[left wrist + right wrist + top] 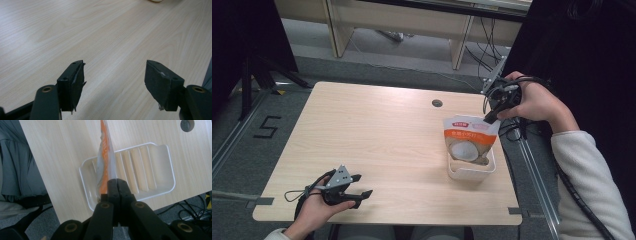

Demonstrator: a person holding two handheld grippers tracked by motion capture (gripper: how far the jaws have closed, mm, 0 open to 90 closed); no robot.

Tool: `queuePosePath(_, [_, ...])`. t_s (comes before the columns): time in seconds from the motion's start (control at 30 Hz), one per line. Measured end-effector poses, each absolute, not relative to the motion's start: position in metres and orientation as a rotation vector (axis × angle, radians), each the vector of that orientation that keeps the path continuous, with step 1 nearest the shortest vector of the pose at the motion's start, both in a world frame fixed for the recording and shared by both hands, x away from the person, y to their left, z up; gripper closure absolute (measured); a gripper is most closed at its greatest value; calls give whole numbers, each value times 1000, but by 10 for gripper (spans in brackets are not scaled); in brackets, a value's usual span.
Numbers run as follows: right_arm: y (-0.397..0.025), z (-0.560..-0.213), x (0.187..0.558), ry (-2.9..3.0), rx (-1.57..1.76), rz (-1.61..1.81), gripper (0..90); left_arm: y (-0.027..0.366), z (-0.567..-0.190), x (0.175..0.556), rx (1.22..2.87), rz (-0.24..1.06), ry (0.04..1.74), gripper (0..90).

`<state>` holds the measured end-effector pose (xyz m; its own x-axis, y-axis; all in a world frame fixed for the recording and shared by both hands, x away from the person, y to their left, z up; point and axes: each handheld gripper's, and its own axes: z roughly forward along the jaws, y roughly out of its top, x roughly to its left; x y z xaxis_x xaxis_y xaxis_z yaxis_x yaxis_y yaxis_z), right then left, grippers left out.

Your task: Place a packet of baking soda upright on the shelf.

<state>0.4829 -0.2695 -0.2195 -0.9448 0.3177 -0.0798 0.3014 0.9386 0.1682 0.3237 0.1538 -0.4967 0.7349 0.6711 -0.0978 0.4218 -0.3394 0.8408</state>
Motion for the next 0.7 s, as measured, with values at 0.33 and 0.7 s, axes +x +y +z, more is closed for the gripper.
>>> queuePosePath(0.33, [-274,-222,482,2981,496,169,900,155,-496,324,1999,333,830,315])
queuePosePath(0.7, [-278,-222,485,2954,499,126,900,155,-496,324,1999,333,830,315])
